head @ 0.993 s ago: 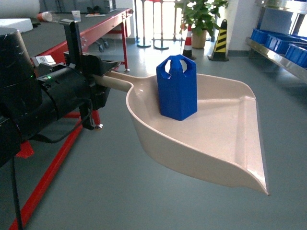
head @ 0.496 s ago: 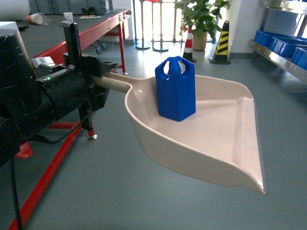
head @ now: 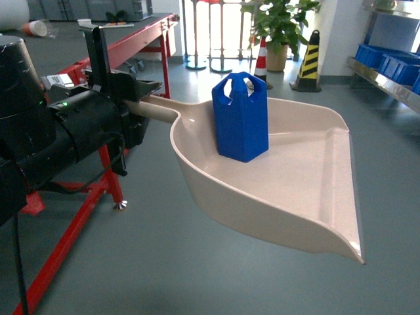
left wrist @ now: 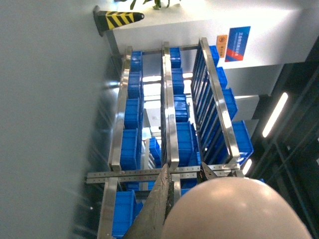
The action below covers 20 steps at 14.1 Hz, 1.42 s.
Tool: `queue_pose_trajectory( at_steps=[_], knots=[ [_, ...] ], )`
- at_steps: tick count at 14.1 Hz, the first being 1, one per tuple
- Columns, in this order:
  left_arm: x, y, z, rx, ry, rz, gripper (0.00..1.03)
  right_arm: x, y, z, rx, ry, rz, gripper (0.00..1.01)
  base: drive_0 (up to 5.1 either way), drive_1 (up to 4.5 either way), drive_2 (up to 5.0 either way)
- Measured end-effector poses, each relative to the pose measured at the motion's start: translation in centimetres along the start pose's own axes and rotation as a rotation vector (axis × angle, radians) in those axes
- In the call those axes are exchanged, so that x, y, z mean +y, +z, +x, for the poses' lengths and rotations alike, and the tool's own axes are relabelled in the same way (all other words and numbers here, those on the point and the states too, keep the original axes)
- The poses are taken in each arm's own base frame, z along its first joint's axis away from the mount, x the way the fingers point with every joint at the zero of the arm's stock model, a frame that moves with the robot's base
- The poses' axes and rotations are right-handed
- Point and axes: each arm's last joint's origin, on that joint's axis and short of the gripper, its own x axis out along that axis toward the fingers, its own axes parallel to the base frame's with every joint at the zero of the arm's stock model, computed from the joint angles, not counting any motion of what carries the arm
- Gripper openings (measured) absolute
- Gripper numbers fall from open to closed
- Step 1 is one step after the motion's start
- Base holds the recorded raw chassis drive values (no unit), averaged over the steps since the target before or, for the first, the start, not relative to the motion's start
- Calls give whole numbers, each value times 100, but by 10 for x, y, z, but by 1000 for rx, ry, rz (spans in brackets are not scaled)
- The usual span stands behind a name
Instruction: Place part in tray to right shelf
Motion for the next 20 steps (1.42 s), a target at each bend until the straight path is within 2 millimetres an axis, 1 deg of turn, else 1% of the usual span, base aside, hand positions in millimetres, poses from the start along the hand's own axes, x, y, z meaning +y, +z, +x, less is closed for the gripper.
queue_pose_trajectory(
  at_steps=[20],
  knots=[
    [0, 0, 0, 0, -1, 4, 12, 0, 0, 0, 1, -1, -1, 98, -1, 421, -424]
  ],
)
